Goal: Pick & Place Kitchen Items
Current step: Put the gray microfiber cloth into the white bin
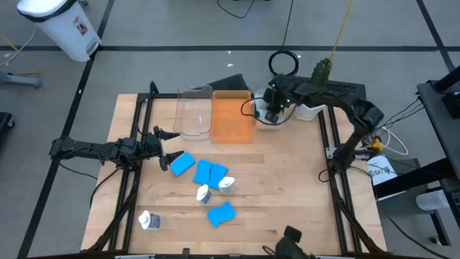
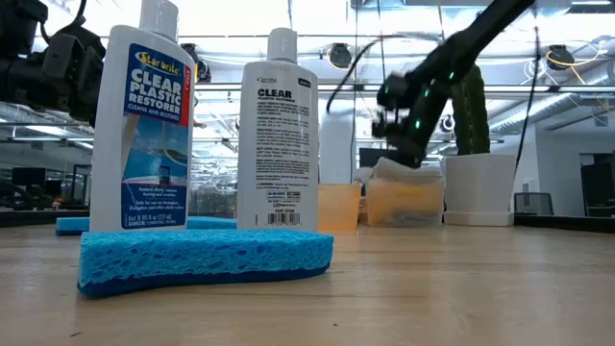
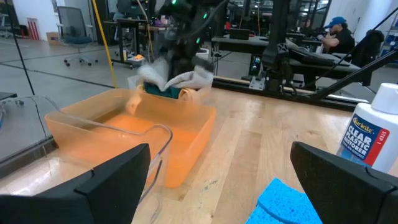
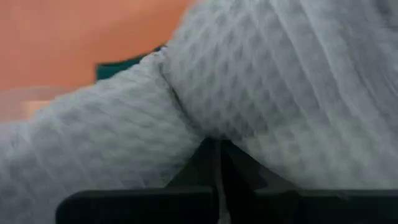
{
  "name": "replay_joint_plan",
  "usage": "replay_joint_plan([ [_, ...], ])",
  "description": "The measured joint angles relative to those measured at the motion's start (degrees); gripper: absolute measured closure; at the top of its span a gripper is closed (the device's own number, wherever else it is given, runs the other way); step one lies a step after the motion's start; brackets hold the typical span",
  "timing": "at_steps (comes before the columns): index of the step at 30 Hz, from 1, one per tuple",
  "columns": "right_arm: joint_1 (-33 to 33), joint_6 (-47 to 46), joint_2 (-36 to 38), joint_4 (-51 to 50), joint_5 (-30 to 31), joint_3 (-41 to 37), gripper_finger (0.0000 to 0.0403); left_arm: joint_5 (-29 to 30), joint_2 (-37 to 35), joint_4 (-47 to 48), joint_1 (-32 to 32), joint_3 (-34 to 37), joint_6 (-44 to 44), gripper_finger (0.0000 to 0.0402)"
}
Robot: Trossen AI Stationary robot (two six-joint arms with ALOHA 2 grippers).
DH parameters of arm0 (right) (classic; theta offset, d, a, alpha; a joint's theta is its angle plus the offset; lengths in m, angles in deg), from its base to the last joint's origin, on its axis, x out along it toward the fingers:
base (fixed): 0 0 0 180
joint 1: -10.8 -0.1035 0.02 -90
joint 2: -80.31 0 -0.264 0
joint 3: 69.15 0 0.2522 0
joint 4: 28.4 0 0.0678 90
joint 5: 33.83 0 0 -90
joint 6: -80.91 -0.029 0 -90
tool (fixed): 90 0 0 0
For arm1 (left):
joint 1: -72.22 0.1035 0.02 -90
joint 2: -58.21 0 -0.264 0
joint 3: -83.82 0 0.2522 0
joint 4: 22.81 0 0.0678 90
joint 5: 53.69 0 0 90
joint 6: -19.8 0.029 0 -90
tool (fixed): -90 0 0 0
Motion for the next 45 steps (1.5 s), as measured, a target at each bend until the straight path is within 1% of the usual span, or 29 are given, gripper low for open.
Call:
replay_joint_plan([
  [5,1.1,0.0,-6.0,0.3,-0.3,0.4,0.0402,0.0,0.0,0.0,0.0,0.0,0.0,0.0007],
  [8,1.2,0.0,-6.9,0.1,-0.2,0.3,0.0403,0.0,0.0,0.0,0.0,0.0,0.0,0.0007],
  [10,1.2,0.1,-6.1,0.4,0.0,0.3,0.0403,0.0,0.0,0.0,0.0,0.0,0.0,0.0007],
  [14,1.0,0.0,-1.7,0.0,0.1,-0.1,0.0403,0.0,0.0,0.0,0.0,0.0,0.0,0.0007],
  [17,0.4,-0.1,3.4,-0.8,0.4,-0.2,0.0403,0.0,0.0,0.0,0.0,0.0,0.0,0.0007],
  [21,-0.6,-2.4,10.1,-0.3,0.4,-0.2,0.0403,0.0,0.0,0.0,0.0,0.0,0.0,0.0007],
  [23,-1.6,-4.1,12.8,-0.7,-0.2,-0.2,0.0403,0.0,0.0,0.0,0.0,0.0,0.0,0.0007],
  [26,-3.0,-4.8,15.0,-2.8,-3.8,-0.2,0.0403,0.0,0.0,0.0,0.0,0.0,0.0,0.0007],
  [27,-3.6,-4.8,15.2,-3.5,-4.8,-0.2,0.0403,0.0,0.0,0.0,0.0,0.0,0.0,0.0007],
  [31,-5.9,-5.8,14.3,-3.2,-5.4,-2.1,0.0403,0.0,0.0,0.0,0.0,0.0,0.0,0.0007],
  [34,-6.9,-5.7,12.7,-1.0,-4.3,-5.3,0.0403,0.0,0.0,0.0,0.0,0.0,0.0,0.0007],
  [36,-7.0,-5.9,11.3,1.9,-2.8,-7.6,0.0403,0.0,0.0,0.0,0.0,0.0,0.0,0.0007],
  [41,-6.6,-5.8,9.6,7.6,-2.8,-12.9,0.0403,0.0,0.0,0.0,0.0,0.0,0.0,0.0007],
  [45,-6.6,-5.5,10.6,8.6,-2.7,-13.5,0.0403,0.0,0.0,0.0,0.0,0.0,0.0,0.0007],
])
